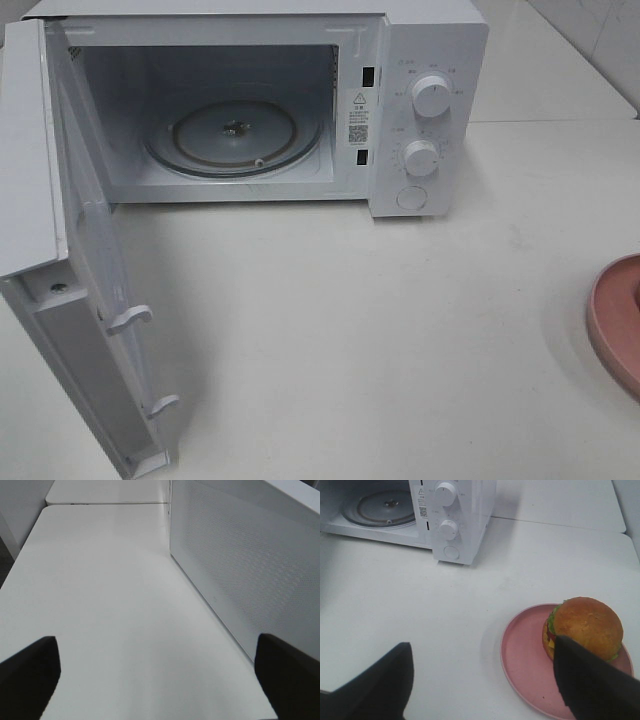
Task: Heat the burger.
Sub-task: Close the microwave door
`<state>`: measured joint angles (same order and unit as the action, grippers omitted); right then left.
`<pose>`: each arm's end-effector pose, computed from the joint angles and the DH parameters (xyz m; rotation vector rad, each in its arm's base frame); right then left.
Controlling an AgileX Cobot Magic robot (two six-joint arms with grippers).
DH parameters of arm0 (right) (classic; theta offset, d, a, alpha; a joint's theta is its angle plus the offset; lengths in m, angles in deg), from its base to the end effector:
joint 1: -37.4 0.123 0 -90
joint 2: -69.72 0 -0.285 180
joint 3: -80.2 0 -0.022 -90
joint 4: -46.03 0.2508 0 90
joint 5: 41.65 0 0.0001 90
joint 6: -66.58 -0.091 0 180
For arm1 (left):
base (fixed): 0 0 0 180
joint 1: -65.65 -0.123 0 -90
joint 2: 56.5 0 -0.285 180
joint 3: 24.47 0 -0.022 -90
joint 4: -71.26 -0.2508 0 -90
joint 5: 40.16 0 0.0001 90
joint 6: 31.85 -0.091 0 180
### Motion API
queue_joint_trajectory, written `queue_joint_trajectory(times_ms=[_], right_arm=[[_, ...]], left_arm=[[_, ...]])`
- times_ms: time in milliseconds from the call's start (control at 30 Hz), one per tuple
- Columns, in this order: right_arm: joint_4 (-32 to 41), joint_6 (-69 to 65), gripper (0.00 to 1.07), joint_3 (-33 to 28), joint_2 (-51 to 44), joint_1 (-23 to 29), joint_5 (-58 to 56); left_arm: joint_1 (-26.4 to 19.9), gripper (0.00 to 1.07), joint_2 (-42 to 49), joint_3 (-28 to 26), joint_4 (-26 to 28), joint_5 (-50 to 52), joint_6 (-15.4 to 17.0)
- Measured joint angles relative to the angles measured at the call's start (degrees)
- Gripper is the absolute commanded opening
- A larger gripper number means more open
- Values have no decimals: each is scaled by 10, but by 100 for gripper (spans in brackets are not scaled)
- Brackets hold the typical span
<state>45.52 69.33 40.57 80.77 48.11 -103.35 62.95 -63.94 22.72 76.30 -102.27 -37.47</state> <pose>-0.0151 -0.0036 0.3188 -0.2290 1.9488 0.0808 -0.0094 -0.0075 0.2822 0.0587 2.0336 -0.0138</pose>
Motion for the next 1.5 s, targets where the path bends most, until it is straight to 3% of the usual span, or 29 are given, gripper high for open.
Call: queue_joint_trajectory(times_ms=[233,1500], right_arm=[[5,-9,76,-85,-36,-44,28],[5,-17,76,-88,-36,-49,38]], left_arm=[[0,98,0,0,0,0,0],[0,98,0,0,0,0,0]])
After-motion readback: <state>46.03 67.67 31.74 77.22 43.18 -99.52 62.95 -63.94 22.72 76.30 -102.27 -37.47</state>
